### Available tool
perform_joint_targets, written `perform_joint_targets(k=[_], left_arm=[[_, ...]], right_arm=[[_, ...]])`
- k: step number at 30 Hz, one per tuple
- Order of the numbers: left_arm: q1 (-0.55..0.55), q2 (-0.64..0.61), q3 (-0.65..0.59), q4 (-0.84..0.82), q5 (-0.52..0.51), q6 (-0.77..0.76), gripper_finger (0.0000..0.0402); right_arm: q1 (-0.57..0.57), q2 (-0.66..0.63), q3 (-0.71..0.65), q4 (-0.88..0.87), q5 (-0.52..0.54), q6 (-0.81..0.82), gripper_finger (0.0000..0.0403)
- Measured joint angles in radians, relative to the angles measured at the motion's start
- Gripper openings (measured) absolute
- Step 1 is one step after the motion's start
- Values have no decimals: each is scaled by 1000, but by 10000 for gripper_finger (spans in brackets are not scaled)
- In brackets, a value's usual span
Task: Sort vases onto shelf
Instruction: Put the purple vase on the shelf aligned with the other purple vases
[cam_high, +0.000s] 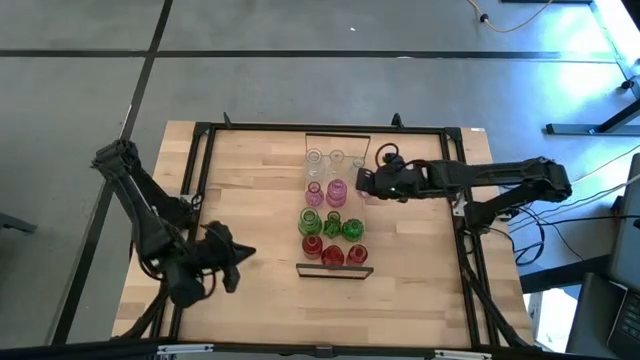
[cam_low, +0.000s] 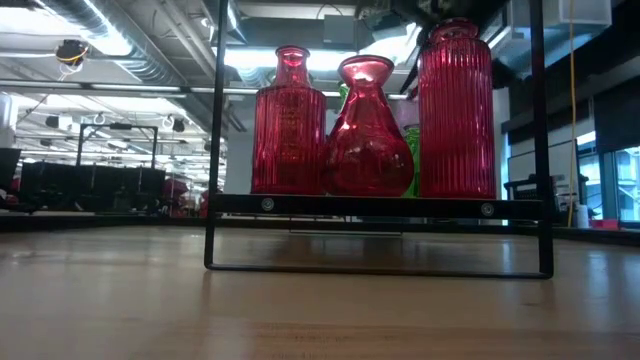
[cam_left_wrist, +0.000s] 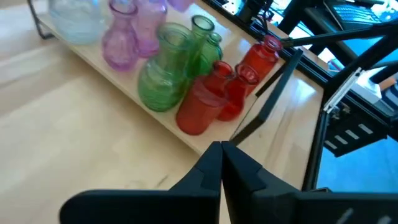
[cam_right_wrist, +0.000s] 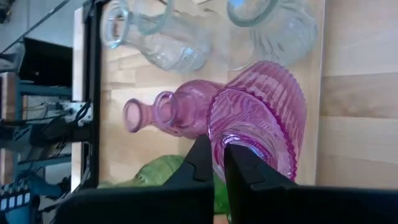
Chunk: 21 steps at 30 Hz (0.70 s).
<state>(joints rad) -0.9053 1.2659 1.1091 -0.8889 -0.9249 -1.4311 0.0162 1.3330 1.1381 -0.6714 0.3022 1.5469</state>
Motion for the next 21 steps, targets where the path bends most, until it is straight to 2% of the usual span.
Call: perform_joint_targets(k=[8,21], left_arm=[[-2,-71,0,-112,-4,0,0],[-25,-71,0,-134,2,1,0]], right_arm=[[1,91,0,27,-42,75,0],[-5,176,0,63,-60,159,0]])
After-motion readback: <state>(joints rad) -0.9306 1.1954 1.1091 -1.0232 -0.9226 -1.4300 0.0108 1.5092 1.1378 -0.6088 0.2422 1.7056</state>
